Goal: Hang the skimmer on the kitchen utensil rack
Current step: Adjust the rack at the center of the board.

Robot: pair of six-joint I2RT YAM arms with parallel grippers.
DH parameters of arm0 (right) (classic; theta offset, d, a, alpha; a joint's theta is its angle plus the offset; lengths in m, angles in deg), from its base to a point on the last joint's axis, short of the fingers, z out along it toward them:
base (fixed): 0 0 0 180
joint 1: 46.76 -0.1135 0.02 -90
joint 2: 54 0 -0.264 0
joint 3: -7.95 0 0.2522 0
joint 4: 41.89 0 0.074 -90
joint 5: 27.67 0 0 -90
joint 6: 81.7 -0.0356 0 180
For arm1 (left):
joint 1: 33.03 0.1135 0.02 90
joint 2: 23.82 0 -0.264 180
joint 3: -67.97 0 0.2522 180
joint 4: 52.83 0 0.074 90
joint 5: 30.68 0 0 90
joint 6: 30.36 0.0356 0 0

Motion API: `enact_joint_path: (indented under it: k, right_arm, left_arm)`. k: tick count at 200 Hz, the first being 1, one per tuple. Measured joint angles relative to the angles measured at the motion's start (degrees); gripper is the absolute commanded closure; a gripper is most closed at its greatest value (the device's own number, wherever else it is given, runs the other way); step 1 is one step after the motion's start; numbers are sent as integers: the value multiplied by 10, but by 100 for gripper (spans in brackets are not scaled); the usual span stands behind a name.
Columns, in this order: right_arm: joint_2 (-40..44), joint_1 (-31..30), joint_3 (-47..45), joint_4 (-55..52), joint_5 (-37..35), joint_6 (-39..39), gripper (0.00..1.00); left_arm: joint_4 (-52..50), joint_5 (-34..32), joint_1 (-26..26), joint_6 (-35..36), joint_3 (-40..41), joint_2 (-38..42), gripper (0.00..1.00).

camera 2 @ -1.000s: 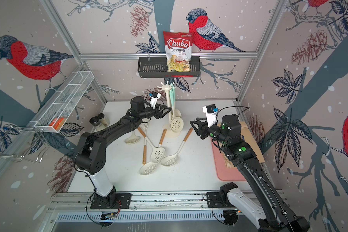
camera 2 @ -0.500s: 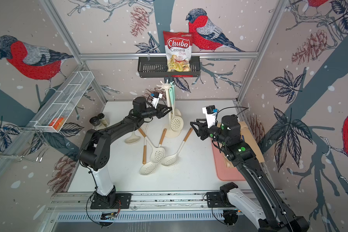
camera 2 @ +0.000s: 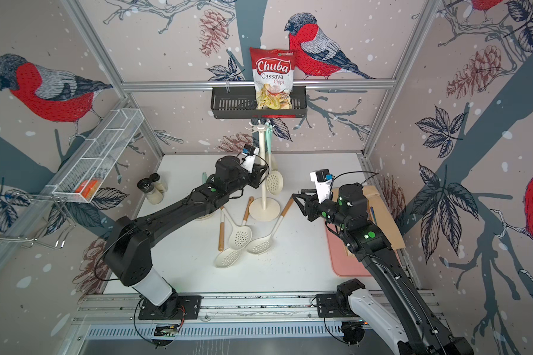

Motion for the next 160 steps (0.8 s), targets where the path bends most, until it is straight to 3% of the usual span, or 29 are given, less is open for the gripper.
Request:
enact_joint_path:
  k: [60,104,160]
  right_arm:
    - [37,0,-47,14,-1,-32,58]
    - [59,0,-58,14,-7,-33,59]
    - [79,2,-71,14,-13,-35,59]
  left_arm:
    - [51,-255,-52,-10,-6,-35,100]
    - [77,-308,-102,-39,-73,-96,100]
    - [96,-379,-112,-54,-91,-136,100]
